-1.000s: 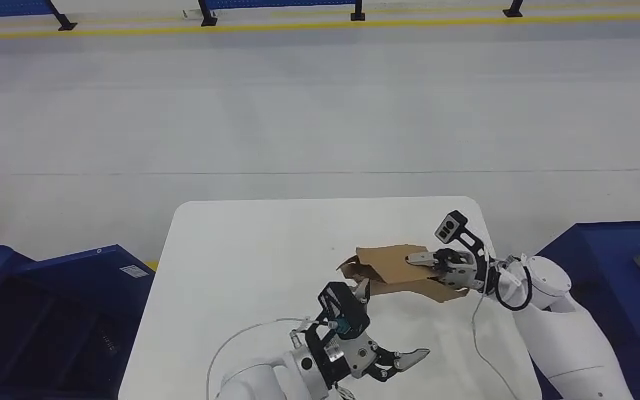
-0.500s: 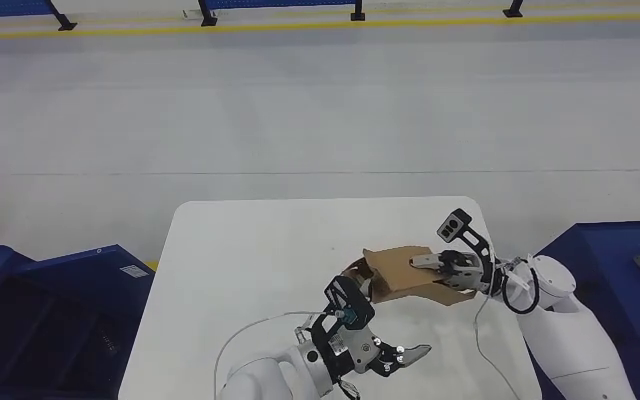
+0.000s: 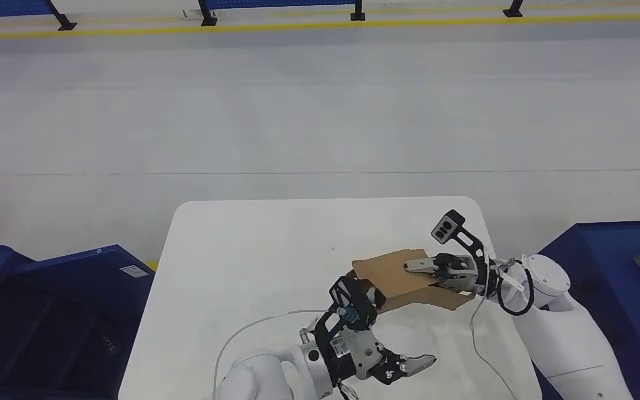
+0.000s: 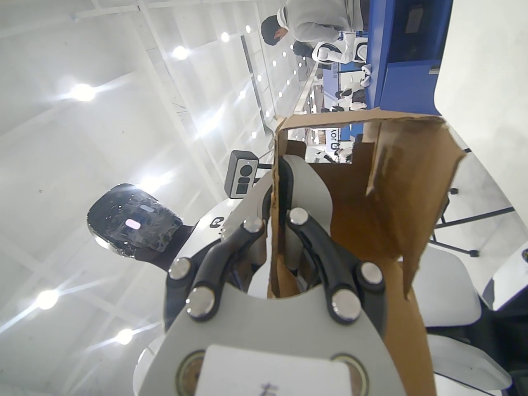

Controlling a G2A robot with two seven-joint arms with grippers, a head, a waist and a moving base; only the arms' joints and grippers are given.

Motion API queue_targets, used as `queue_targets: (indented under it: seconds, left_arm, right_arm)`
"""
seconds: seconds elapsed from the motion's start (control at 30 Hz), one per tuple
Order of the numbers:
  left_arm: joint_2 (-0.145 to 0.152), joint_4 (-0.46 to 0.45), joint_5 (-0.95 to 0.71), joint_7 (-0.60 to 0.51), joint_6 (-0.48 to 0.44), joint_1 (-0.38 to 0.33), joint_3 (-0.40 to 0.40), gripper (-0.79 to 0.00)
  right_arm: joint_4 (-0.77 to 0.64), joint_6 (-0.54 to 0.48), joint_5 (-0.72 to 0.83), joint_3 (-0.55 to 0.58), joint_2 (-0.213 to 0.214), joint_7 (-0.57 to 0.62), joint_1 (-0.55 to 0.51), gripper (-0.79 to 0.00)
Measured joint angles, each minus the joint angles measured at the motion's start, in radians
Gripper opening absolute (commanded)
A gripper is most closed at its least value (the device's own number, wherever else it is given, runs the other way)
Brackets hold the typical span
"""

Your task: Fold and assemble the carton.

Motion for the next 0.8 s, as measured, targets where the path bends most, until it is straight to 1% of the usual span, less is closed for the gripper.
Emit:
queue_targets:
  seconds: [0.1,0.2,0.33,0.43,0.57,0.63,0.73,0.8]
  left_arm:
    - [-0.001,0.000,-0.024,0.016,-0.005,-0.004,-0.009,0.000]
    - [0.001,-0.011,-0.014,0.036,-0.011,-0.002,-0.022,0.000]
    - [0.007,-0.042,0.020,0.078,-0.011,0.022,-0.052,0.000]
    - [0.014,-0.073,0.046,0.113,-0.021,0.050,-0.080,0.000]
    - [0.015,-0.077,0.050,0.119,-0.023,0.053,-0.084,0.000]
    - [0.015,-0.077,0.049,0.119,-0.023,0.053,-0.084,0.000]
    - [0.014,-0.085,0.041,0.127,-0.023,0.055,-0.085,0.000]
    - [0.012,-0.119,-0.026,0.179,-0.025,0.068,-0.093,0.000]
  right_arm:
    - [0.003,-0.002,0.009,0.002,0.000,0.006,0.003,-0.785]
    - [0.009,-0.009,0.044,0.015,-0.001,0.016,0.004,-0.785]
    - [0.029,0.007,0.101,0.030,-0.001,0.035,0.006,-0.785]
    - [0.029,0.007,0.099,0.030,-0.001,0.035,0.007,-0.785]
    - [0.028,0.008,0.100,0.029,-0.002,0.033,0.006,-0.785]
    - [0.030,0.032,0.133,0.027,-0.005,0.018,0.004,-0.785]
    - [0.085,0.111,0.243,0.021,-0.011,0.021,0.033,-0.785]
    - [0.156,0.188,0.322,0.004,-0.017,0.059,0.077,-0.785]
